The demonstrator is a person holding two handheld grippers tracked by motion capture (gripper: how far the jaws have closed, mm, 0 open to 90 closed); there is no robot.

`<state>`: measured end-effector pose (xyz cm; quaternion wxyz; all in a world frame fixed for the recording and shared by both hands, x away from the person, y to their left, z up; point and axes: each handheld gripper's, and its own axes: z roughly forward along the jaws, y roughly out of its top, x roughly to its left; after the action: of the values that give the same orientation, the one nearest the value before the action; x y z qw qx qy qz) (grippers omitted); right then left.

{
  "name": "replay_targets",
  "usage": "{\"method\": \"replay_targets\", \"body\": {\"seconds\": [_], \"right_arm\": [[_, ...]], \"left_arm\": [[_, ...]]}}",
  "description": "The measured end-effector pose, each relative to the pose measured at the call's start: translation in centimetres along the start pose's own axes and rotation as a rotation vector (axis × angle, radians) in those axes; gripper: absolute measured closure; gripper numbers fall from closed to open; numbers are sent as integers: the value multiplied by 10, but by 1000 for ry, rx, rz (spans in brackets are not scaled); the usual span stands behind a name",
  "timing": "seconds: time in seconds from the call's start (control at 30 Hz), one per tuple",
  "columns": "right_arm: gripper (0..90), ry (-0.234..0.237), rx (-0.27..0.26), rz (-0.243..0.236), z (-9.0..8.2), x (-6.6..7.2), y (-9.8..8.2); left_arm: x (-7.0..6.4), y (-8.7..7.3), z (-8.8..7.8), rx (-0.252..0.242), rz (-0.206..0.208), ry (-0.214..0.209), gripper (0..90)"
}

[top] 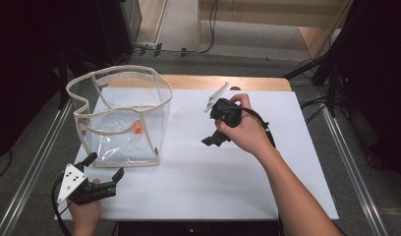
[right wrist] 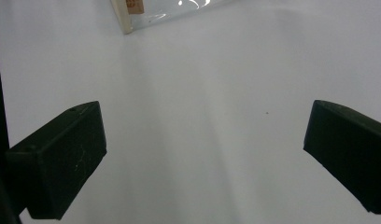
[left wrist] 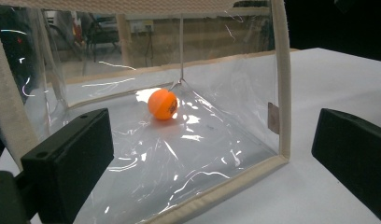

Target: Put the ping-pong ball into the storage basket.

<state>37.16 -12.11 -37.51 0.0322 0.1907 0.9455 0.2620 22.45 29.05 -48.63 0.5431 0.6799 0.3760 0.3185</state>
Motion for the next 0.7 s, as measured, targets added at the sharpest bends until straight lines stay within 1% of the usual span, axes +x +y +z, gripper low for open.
{"method": "replay_targets", "body": {"seconds": [0.03, 0.07, 0.1, 0.17, 0.2, 0.27, 0.3, 0.37, 0.4, 0.43, 0.47, 0.53, 0.6, 0.7], "right_arm": [[0, 0, 2, 10, 0, 0, -2], [0, -1, 3, 5, 0, 0, -3], [0, -4, 4, 15, 1, 1, -5], [0, -2, -6, 15, 1, 0, -8], [0, -5, -3, 14, 1, 0, -10], [0, -5, -4, 27, 2, 1, -14], [0, -3, -9, 20, 2, 0, -17], [0, -7, -4, 37, 2, 1, -20], [0, -4, -13, 27, 3, 0, -22], [0, -12, -5, 39, 3, 0, -24], [0, -15, -12, 30, 3, -1, -26], [0, -20, -11, 42, 3, -1, -31], [0, -26, -16, 39, 3, -2, -35], [0, -30, -15, 54, 3, -2, -43]], "left_arm": [[0, 0, 0, 0, 1, 0, 0], [0, 0, 0, 0, 0, 1, 0], [0, 0, 0, 0, 1, 0, 0], [0, 0, 0, 0, 1, 0, 0], [0, 0, 0, 0, 1, 0, 0], [0, 0, 0, 0, 1, 0, 0], [0, 0, 0, 0, 1, 0, 0], [0, 0, 0, 0, 2, -1, 0], [0, 0, 0, 0, 1, -1, 0], [0, 0, 0, 0, 3, -1, 0], [0, 0, 0, 1, 2, -1, 0], [0, 0, 0, 1, 2, -1, 0], [0, 0, 0, 1, 2, -1, 0], [0, 0, 0, 1, 3, -1, 0]]}}
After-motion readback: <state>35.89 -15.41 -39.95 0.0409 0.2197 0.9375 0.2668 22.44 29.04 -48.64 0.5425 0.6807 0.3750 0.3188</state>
